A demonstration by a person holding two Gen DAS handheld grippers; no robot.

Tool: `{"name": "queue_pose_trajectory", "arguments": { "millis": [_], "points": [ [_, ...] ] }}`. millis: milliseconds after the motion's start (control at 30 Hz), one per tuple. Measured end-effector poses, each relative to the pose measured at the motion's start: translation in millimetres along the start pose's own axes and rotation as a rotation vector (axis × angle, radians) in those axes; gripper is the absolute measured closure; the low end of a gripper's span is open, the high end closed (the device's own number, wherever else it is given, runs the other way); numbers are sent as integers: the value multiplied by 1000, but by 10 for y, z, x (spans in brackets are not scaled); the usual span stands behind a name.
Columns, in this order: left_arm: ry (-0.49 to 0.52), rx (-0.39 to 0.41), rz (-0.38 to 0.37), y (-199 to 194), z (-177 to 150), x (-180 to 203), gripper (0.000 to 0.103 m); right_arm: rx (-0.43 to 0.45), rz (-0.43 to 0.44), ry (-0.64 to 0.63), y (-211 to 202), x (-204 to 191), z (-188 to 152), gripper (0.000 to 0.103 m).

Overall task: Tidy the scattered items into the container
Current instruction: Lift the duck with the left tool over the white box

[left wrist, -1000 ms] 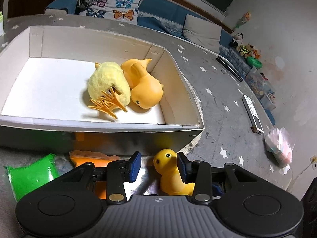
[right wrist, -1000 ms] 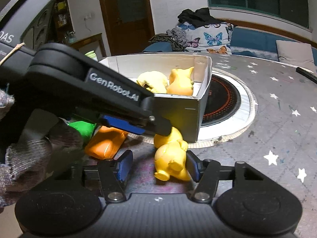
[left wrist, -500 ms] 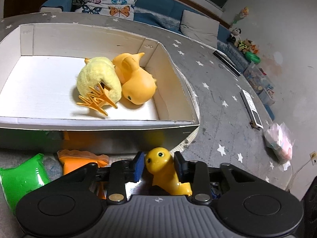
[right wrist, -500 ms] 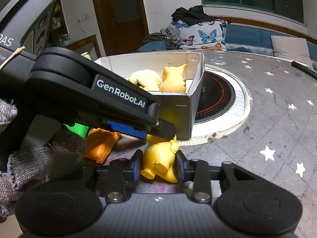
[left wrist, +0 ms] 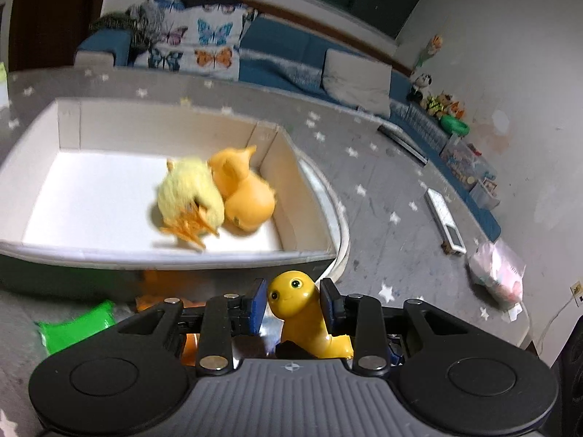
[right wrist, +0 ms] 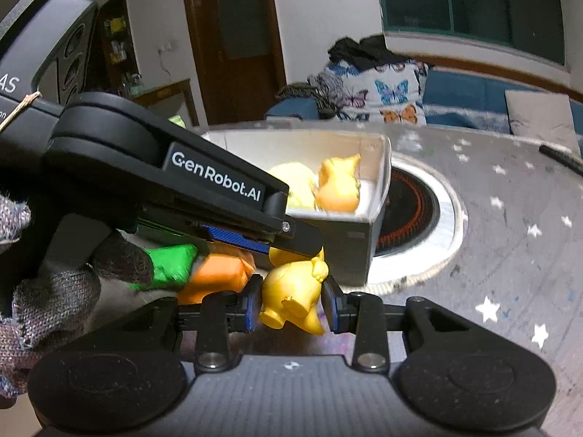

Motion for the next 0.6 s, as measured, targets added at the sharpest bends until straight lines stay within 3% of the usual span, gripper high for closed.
{"name": "queue_pose_trajectory", "arguments": {
  "millis": [300, 600],
  "points": [
    [9, 86, 12, -73, 407, 0, 69, 88, 12, -39, -17, -20, 419, 69],
    [5, 78, 53, 209, 673, -148, 69, 71, 27, -34, 316, 52, 670, 70]
  ]
}}
Point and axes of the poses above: each gripper's, at about its wrist camera, not at the fingertips, and y roughly the way its jaws point, x to its right, z to its top, the point moved 7 cm from there along y, roughly the way its jaws point, and after that the axes turned 3 degrees about x, right-handed, at the moved point
